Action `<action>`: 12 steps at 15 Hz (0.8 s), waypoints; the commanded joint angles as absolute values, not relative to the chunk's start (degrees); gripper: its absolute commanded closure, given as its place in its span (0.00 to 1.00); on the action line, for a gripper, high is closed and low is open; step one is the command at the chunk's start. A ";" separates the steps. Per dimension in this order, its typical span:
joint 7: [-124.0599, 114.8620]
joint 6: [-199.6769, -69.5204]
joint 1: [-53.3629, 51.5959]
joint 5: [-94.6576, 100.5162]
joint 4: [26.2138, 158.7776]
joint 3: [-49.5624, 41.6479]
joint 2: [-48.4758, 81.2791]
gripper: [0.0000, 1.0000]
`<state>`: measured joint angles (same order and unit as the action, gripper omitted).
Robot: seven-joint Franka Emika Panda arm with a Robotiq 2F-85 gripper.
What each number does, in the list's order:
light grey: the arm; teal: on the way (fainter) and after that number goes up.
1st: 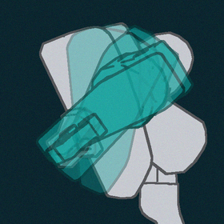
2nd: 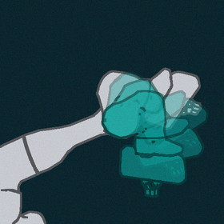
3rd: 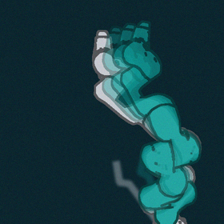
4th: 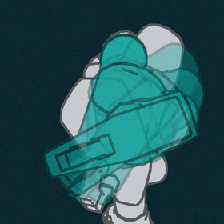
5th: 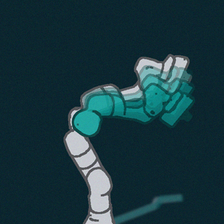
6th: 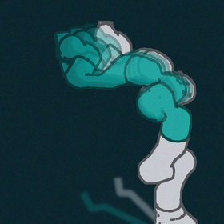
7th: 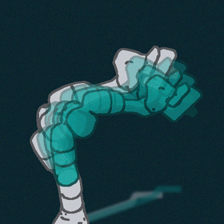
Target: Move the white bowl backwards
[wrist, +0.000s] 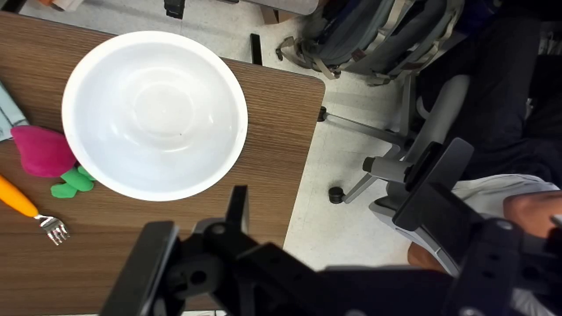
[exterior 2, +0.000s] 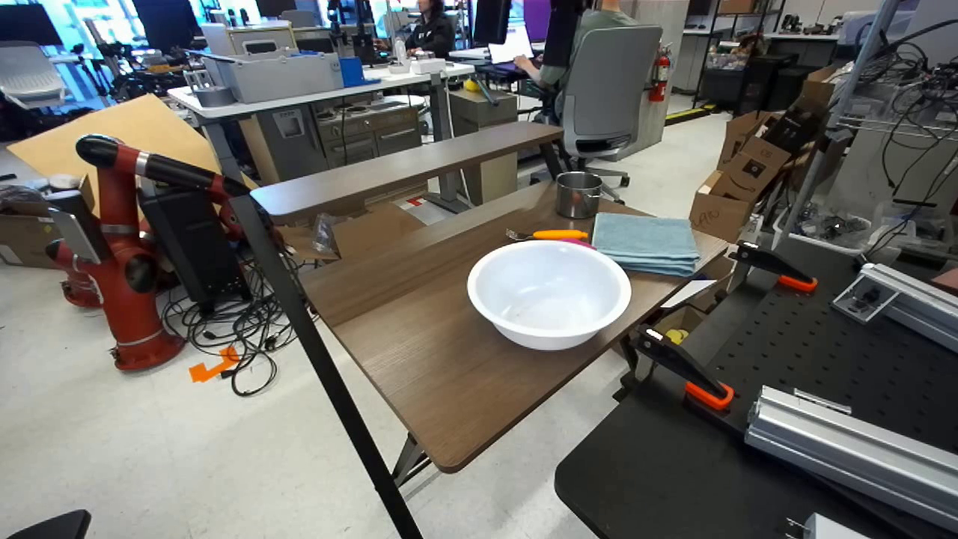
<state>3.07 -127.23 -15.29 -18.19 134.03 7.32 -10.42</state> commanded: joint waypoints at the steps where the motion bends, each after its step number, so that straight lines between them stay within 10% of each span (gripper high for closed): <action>1: 3.20 -127.06 -14.25 -18.39 133.93 8.32 -10.44 0.00; 12: 5.52 -127.61 -13.65 -17.09 136.24 7.87 -10.86 0.00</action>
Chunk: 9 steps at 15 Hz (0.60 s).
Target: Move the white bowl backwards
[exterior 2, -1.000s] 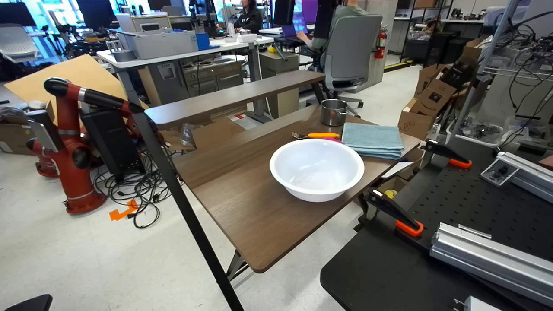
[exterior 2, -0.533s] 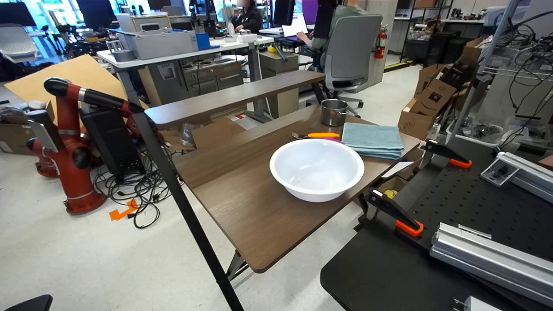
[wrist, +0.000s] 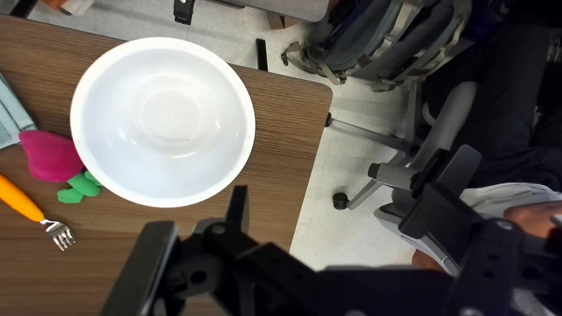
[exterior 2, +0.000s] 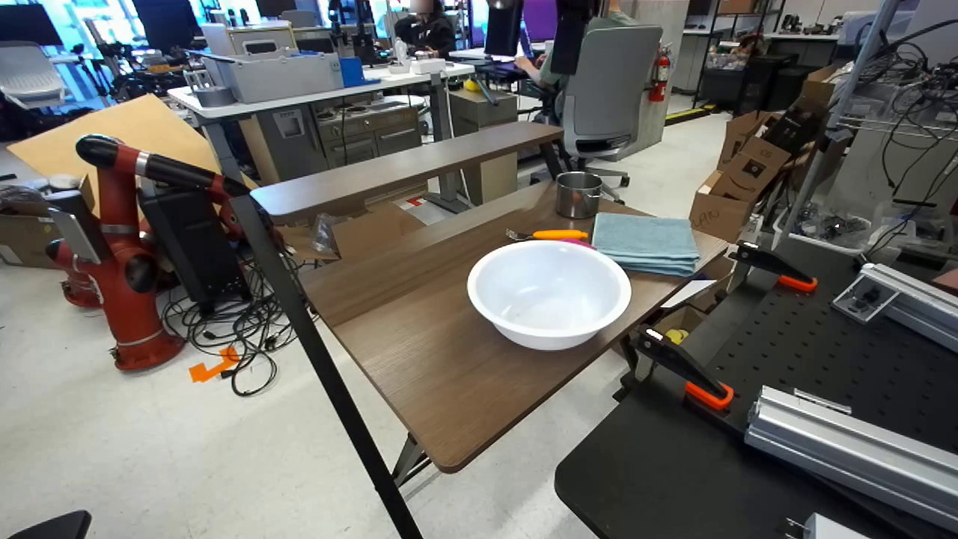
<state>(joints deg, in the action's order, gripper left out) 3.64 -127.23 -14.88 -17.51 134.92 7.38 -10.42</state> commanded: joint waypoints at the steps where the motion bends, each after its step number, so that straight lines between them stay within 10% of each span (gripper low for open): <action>1: 6.16 -127.86 -13.34 -16.99 137.17 7.69 -11.00 0.00; 9: 12.34 -130.41 -9.01 -16.99 144.34 4.72 -9.37 0.00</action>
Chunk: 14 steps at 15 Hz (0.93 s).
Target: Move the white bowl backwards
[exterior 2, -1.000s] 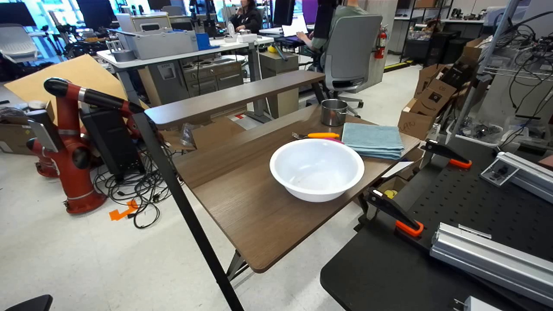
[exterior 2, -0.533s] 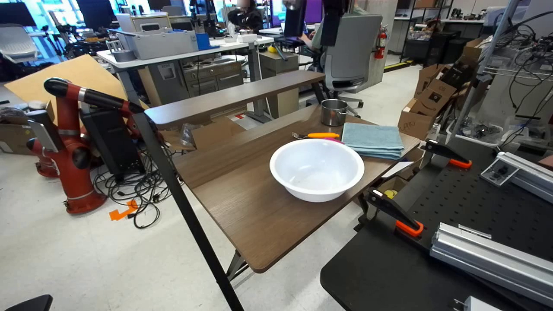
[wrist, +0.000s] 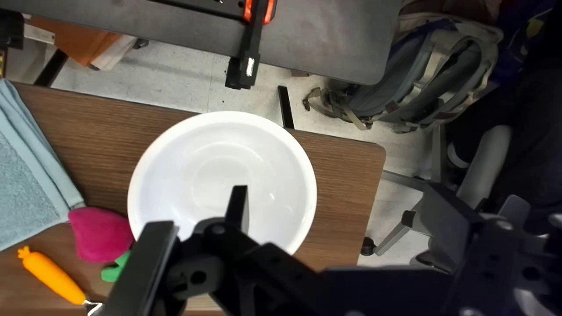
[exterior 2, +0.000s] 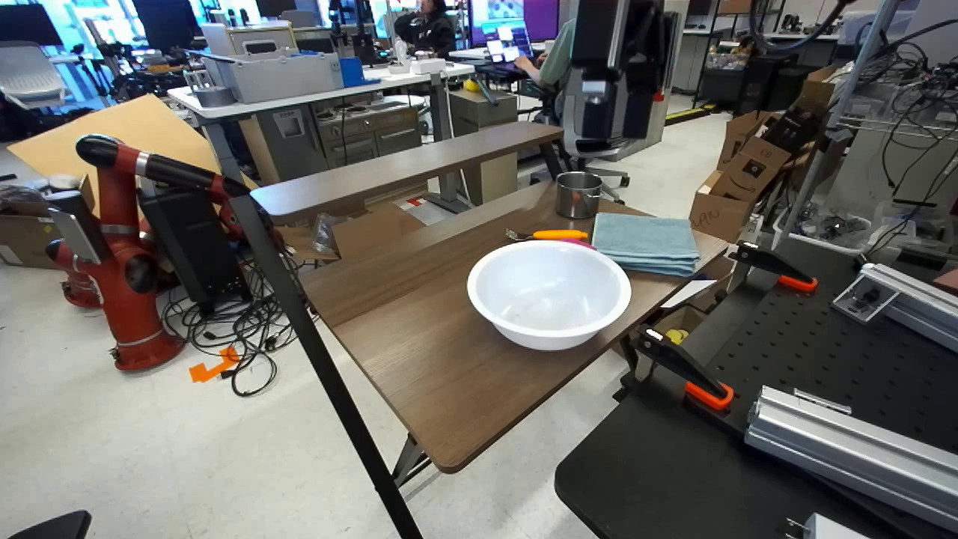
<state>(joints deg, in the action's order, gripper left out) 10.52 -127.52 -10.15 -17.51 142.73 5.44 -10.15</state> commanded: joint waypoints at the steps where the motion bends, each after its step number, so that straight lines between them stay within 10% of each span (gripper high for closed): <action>1: 12.67 -131.50 -8.37 -17.04 144.99 4.22 -8.86 0.00; 14: 21.48 -146.05 0.31 -29.16 148.76 -0.79 3.53 0.00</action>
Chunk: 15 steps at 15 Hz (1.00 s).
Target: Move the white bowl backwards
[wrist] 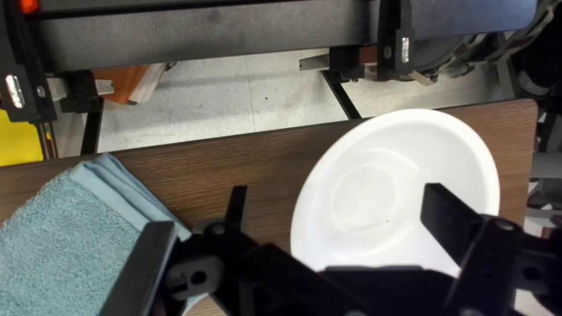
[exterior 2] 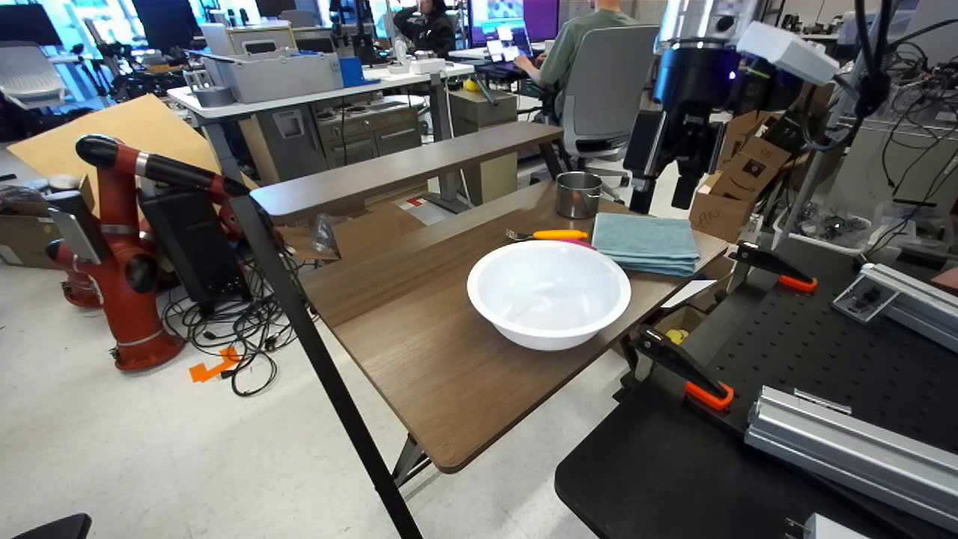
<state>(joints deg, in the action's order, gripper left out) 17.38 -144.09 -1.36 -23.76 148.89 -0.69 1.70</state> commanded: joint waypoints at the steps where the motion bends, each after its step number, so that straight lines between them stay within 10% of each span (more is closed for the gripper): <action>1: 23.75 -146.06 1.39 -31.88 148.68 -0.97 4.58 0.00; 15: 26.71 -148.01 7.06 -41.33 143.40 1.59 17.10 0.00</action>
<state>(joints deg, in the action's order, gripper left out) 27.18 -146.39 5.92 -39.92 144.76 -0.17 15.76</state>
